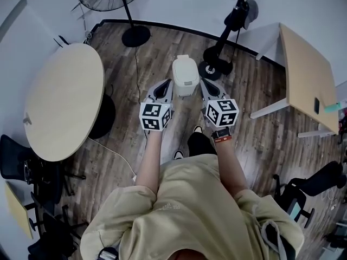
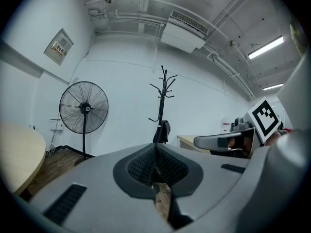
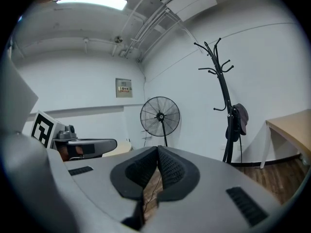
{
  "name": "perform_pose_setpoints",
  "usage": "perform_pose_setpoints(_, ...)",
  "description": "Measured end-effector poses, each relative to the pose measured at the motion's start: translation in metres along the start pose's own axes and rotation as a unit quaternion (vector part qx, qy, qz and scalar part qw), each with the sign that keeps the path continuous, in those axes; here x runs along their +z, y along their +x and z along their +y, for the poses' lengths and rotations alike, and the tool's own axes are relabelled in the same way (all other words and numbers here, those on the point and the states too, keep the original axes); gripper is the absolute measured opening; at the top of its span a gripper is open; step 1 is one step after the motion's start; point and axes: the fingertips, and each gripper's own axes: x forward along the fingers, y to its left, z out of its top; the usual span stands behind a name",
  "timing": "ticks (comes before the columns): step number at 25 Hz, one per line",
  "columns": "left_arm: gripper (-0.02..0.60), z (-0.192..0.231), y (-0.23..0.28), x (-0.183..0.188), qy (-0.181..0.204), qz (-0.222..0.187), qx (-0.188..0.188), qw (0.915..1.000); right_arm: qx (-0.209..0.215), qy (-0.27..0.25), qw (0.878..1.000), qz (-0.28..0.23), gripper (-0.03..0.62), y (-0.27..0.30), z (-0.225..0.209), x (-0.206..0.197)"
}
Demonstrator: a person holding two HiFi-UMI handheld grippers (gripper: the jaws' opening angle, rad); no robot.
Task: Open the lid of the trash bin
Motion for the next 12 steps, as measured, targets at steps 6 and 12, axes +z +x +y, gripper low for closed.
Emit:
perform_pose_setpoints(6,0.023,0.029,0.051,-0.025,-0.019,0.017,0.006,0.9997,0.026,0.002,0.999,0.040,0.017,0.052,-0.023,-0.028)
perform_pose_setpoints(12,0.023,0.056,0.097,-0.052,-0.031,0.052,0.003,0.9982,0.029,0.020,0.997,0.076,0.017,0.105,-0.058,-0.053)
